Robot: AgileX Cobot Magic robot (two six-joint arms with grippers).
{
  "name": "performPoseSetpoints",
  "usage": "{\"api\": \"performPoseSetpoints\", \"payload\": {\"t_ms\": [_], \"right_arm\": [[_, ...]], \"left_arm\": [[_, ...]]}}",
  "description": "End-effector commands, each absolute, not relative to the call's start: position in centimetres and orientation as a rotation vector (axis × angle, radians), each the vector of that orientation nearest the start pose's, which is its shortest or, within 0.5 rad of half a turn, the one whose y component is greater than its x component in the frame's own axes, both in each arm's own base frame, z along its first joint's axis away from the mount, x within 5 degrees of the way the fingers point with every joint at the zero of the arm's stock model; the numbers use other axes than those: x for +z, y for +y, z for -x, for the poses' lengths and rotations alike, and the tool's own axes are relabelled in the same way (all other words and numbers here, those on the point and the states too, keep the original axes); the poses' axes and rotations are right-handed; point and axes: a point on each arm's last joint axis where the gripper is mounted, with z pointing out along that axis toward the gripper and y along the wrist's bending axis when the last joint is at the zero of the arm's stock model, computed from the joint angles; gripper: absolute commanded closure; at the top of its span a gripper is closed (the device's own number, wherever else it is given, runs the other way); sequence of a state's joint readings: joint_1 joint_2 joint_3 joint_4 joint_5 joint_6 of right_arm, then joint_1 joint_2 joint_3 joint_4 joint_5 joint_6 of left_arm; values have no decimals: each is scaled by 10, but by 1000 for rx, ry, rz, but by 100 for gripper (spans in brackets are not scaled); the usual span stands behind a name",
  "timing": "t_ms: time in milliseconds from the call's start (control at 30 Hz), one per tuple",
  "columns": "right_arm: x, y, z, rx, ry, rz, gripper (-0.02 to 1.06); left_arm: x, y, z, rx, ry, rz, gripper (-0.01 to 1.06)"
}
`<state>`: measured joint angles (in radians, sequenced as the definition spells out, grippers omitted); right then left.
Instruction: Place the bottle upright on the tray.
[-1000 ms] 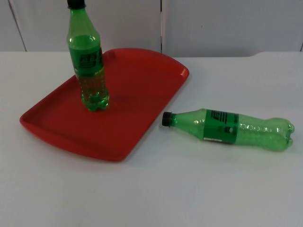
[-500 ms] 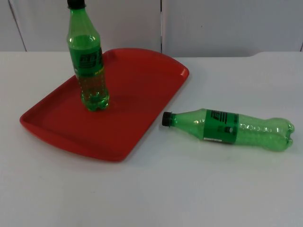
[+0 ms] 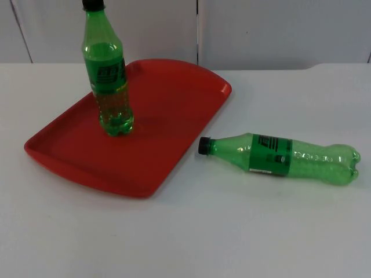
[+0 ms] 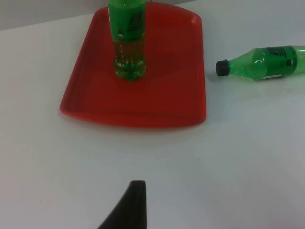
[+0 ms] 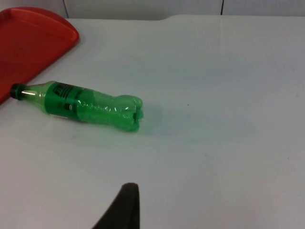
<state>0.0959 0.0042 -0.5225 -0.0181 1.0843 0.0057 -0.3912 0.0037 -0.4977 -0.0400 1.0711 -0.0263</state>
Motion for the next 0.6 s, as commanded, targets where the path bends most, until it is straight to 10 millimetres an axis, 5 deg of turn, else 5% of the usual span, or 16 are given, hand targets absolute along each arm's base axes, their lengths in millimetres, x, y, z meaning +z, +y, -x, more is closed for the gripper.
{"api": "performPoseSetpoints", "payload": {"t_ms": [0,233,367,567], "right_arm": [[280,-2,7,41,2042,82,-1],[296,2,7,96,2017,84,-1],[314,3,-8,94,2080,86,-1],[339,7,-58,90,2201,87,-1]], "left_arm": [[274,-2,6,-322,2043,-381,0],[274,-2,6,-322,2043,-381,0],[274,-2,6,-322,2043,-381,0],[274,-2,6,-322,2043,-381,0]]}}
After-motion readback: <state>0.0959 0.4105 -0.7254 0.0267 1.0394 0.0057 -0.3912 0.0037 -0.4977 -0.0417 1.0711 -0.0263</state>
